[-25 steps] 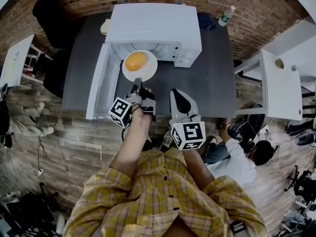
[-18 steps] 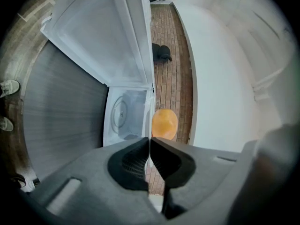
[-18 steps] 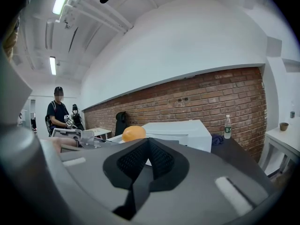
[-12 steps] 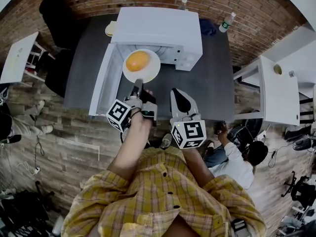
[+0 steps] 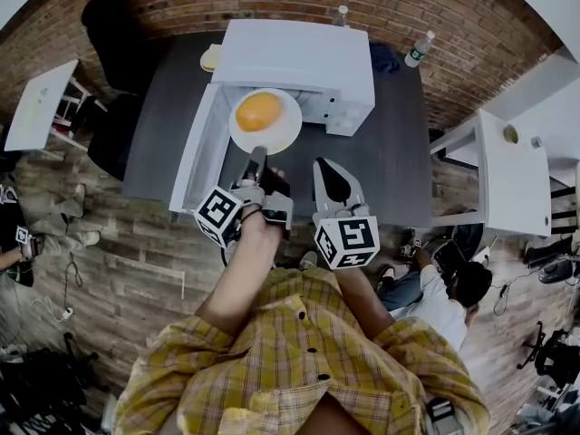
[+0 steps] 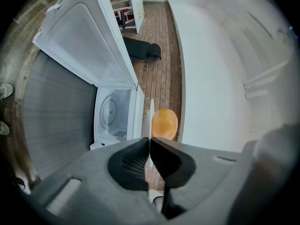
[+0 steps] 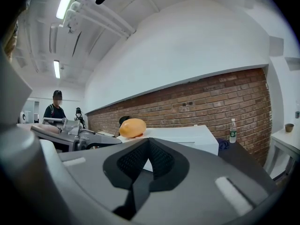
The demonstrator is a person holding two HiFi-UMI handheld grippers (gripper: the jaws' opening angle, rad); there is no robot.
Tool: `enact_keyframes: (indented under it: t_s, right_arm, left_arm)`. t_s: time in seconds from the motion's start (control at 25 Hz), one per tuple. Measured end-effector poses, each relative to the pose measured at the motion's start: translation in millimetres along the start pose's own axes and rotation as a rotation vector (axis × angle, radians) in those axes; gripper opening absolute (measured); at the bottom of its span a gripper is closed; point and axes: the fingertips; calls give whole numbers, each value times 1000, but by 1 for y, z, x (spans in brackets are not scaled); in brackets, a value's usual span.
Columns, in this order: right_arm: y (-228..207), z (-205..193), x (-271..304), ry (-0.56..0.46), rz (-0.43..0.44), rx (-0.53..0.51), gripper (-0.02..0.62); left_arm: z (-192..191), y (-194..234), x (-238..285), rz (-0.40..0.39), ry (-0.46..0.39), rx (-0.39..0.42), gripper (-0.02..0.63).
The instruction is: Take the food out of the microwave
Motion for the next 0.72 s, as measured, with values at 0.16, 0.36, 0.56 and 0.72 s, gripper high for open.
enact_keyframes:
  t_s: [0.16,0.36,0.56,0.72]
  right_arm:
    - [1,6,5,-12,3,-8,3]
    - [1,13,8,-25,5,-15,3]
    - [2,16,12,-30,9,-13,3]
    - [-1,18,13,-35,1,-15,3]
  left_arm:
    - [3,-9,-2,-11,-5,39,11]
    - [4,-17,-4,-23,-4,46,9]
    - [4,-23,-9,-33,-3,53,9]
    - [4,-28,-12,-43,0,57,11]
Point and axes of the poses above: the fingertips, and each gripper's own axes: x forward along the fingers, y to its left, z out of its top, and after that the axes turned 3 degrees about x, right-handed
